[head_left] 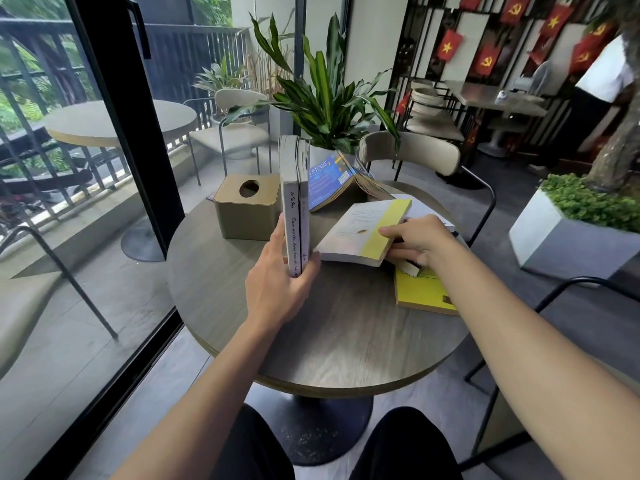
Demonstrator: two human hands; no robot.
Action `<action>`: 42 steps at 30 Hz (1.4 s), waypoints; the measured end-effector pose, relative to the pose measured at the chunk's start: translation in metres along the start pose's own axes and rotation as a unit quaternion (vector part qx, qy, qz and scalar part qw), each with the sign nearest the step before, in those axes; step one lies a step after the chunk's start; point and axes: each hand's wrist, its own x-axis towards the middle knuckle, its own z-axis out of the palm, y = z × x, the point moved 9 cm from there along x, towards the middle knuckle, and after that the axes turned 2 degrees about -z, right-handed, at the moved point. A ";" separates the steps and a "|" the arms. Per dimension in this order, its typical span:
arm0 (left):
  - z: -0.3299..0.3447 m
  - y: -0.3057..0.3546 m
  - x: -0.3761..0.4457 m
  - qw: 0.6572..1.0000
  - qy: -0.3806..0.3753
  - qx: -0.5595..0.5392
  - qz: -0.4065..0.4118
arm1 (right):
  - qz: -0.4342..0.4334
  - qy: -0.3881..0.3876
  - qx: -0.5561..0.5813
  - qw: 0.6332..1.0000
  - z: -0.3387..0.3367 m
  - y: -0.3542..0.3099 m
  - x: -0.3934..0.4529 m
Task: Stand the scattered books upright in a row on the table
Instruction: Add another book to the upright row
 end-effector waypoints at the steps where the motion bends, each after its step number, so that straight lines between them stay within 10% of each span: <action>1: 0.000 0.000 0.000 1.000 -0.001 -0.001 0.001 | 0.001 -0.013 0.012 1.000 0.004 -0.001 -0.003; 17: 0.003 -0.002 0.002 1.000 -0.016 -0.008 0.008 | -0.367 -0.046 -0.114 0.922 0.059 -0.043 -0.080; 42: 0.018 -0.001 0.017 0.996 -0.001 0.070 0.047 | -0.385 -0.098 -0.168 0.902 0.083 -0.054 -0.070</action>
